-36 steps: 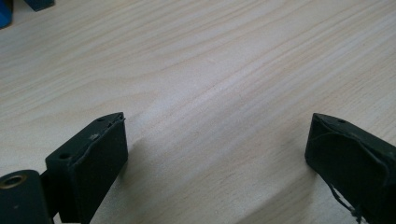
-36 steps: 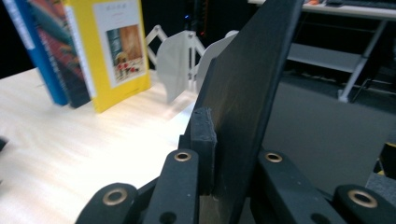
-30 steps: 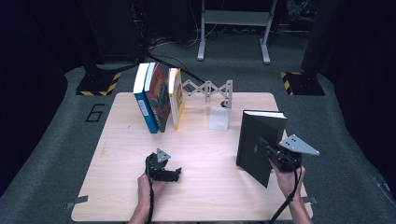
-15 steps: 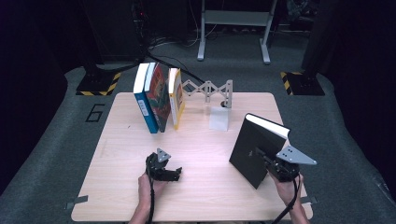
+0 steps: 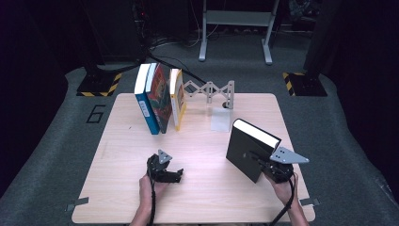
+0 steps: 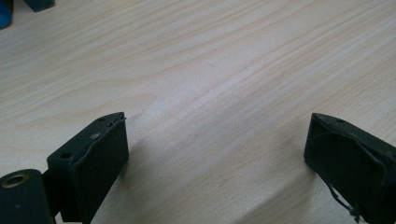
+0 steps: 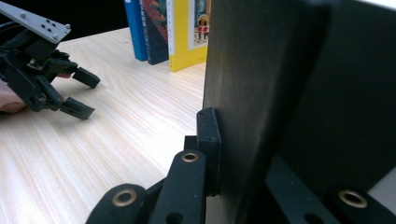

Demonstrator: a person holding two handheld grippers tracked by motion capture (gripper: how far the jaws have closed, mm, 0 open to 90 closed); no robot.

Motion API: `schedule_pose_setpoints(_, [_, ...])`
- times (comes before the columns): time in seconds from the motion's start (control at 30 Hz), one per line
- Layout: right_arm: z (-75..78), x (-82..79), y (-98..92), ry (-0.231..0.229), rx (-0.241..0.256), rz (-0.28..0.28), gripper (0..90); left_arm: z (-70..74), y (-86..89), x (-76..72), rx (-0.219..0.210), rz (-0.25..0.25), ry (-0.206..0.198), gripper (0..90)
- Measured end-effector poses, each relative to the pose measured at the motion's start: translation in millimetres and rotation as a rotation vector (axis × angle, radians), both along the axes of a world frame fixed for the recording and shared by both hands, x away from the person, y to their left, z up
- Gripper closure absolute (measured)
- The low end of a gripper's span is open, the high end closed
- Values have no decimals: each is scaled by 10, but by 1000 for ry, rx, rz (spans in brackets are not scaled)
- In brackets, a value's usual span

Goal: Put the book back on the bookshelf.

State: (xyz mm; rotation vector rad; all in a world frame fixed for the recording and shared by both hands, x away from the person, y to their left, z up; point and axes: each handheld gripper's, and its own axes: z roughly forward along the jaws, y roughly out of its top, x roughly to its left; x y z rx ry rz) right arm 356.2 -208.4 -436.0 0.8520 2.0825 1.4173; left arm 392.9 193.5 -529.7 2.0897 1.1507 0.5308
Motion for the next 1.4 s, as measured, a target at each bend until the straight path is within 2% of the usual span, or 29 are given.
schedule_pose_setpoints(0.2, [4,42,-38,8,2,30,885,-1,-2,0,-3,2,0,61])
schedule_pose_setpoints(0.4, [30,31,-11,6,-21,26,859,-1,-2,0,-3,2,0,61])
schedule_pose_setpoints(0.6, [41,-19,5,-1,-34,35,697,-1,-2,0,-3,2,0,61])
schedule_pose_setpoints(0.67, [48,-46,-2,0,-32,41,674,0,1,1,0,-1,1,62])
schedule_pose_setpoints(1.03, [43,-240,-227,9,-1,22,416,0,0,0,-1,-2,1,61])
schedule_pose_setpoints(1.07, [40,-269,-252,18,3,15,371,2,2,1,2,-4,2,61])
schedule_pose_setpoints(1.13, [38,-307,-315,17,6,3,343,1,1,1,2,-3,1,61])
schedule_pose_setpoints(1.3, [26,-409,-426,12,24,-73,195,3,4,2,6,-8,3,62])
schedule_pose_setpoints(1.33, [22,-406,-446,-3,26,-84,145,3,4,2,5,-7,3,62])
schedule_pose_setpoints(1.4, [18,-395,-474,13,48,-110,109,3,3,1,6,-6,3,62])
